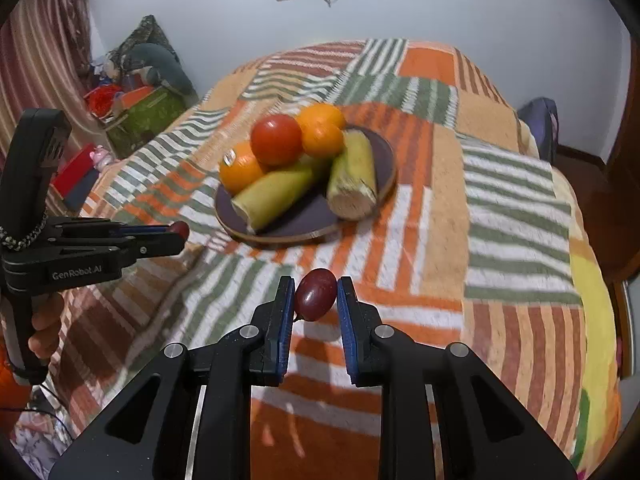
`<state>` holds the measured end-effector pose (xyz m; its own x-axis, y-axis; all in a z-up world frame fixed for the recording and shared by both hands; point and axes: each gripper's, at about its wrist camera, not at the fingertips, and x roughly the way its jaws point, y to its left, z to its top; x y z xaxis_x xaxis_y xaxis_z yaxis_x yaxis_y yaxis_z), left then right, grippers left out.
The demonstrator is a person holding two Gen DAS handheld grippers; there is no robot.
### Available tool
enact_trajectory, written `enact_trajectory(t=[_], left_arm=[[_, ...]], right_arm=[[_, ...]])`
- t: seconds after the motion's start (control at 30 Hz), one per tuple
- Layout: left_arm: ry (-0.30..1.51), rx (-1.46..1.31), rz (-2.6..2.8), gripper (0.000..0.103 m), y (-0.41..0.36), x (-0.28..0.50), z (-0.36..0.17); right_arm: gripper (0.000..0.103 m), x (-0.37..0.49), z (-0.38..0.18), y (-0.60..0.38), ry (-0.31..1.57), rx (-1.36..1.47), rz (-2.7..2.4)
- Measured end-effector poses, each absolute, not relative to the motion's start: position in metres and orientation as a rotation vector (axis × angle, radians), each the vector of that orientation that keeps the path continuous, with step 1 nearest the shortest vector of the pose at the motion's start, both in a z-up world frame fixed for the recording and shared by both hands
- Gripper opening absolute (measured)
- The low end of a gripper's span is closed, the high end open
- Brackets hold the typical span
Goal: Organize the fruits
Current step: 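Grasp a dark red plum with the left gripper while the right grasps another plum, then carry both plums over the purple plate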
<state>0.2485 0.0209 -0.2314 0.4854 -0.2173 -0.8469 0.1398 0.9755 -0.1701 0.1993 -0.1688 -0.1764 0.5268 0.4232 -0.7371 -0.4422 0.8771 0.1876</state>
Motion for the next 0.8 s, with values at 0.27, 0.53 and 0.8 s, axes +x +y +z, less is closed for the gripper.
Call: enact_trajectory(t=[0.27, 0.53, 0.8], left_arm=[[1.012, -0.084, -0.224, 0.019, 0.025, 0.261, -0.222], [1.004, -0.067, -0.248, 0.019, 0.019, 0.278, -0.224], [1.023, -0.075, -0.263, 0.019, 0.015, 0.296, -0.239]], right_arm=[[0.02, 0.217, -0.174, -0.144, 0.833, -0.048, 0.554], [0.02, 0.235, -0.185, -0.128, 0.852, -0.067, 0.558], [0.02, 0.245, -0.198, -0.125, 0.887, -0.076, 0.556]])
